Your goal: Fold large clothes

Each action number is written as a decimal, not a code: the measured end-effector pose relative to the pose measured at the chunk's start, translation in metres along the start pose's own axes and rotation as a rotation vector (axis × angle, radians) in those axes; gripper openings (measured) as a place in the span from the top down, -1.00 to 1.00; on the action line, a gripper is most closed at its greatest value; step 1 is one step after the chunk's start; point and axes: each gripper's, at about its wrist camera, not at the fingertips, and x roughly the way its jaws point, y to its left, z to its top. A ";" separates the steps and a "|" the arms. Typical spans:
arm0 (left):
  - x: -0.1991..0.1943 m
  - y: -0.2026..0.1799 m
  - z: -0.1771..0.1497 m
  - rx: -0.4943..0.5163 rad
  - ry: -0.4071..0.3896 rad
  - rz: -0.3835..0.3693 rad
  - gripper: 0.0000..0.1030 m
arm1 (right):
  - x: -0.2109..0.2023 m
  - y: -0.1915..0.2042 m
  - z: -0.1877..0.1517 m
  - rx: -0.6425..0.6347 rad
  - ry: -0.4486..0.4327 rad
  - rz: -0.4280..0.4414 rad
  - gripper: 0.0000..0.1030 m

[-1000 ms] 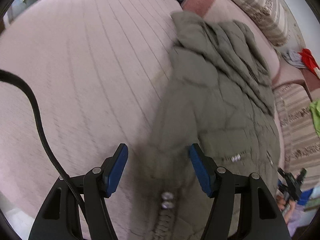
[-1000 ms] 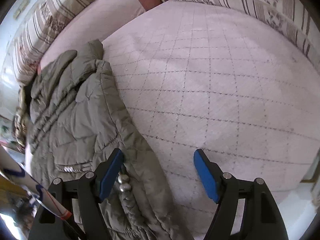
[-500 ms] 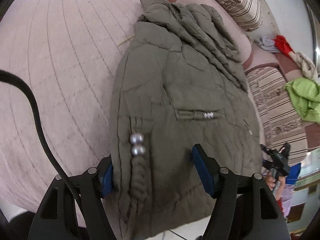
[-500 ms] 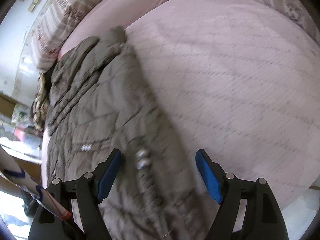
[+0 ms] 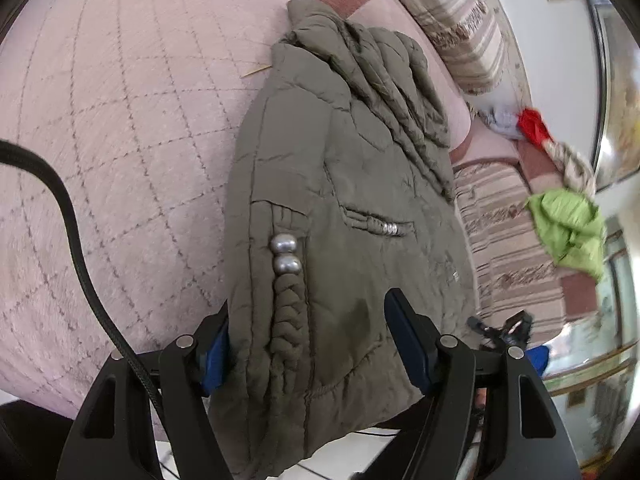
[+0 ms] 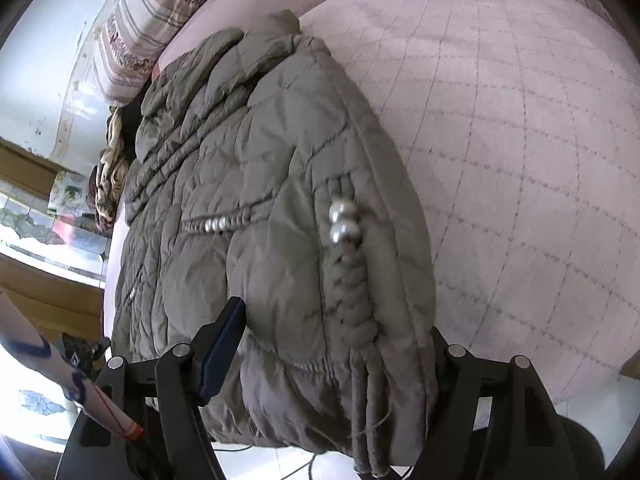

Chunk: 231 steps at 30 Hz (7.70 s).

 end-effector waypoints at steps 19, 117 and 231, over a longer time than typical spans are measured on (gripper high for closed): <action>0.018 -0.029 -0.018 0.129 0.011 0.162 -0.35 | 0.018 0.023 -0.023 0.012 -0.009 0.079 -0.31; 0.119 -0.165 0.356 0.295 -0.294 0.828 0.51 | 0.086 0.202 0.337 -0.225 -0.258 -0.256 0.43; 0.093 -0.167 0.217 0.353 -0.225 0.741 -0.36 | 0.123 0.198 0.249 -0.363 -0.279 -0.487 -0.31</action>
